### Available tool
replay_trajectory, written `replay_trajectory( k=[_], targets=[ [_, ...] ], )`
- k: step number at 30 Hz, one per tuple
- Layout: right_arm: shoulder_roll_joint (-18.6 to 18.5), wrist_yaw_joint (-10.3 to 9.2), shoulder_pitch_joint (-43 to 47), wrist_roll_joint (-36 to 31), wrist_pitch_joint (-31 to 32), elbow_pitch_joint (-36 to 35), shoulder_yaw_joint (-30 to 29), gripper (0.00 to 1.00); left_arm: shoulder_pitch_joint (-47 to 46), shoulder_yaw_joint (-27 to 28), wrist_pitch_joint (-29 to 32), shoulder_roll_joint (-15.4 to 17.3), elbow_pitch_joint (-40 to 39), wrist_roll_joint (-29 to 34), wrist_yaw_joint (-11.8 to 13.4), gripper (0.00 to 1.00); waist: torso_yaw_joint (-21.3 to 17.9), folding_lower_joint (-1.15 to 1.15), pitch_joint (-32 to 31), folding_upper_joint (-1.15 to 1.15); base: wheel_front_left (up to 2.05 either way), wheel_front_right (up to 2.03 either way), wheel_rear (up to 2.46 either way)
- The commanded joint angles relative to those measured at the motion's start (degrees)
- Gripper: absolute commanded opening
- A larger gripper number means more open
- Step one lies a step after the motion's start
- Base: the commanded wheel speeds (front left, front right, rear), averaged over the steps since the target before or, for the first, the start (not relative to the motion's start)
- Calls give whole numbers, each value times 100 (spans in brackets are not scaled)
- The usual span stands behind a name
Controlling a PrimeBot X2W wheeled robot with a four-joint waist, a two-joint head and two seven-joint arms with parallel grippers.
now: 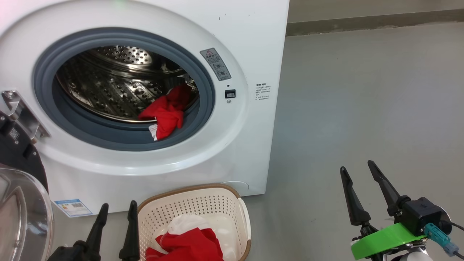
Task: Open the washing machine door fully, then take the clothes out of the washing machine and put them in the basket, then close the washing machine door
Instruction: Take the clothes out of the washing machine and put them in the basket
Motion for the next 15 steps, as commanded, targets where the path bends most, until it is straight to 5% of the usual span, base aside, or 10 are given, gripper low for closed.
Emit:
replay_trajectory(
  k=[1,15],
  targets=[
    [-21,28,-76,-7,-35,-138,156,100,-79,173,-9,88,-159,-23,56,100,-6,0,5,0,0,0,0],
    [-21,28,-169,9,-35,-188,172,100,-529,211,-76,74,-190,-125,314,100,11,0,454,0,0,0,0]
  ],
)
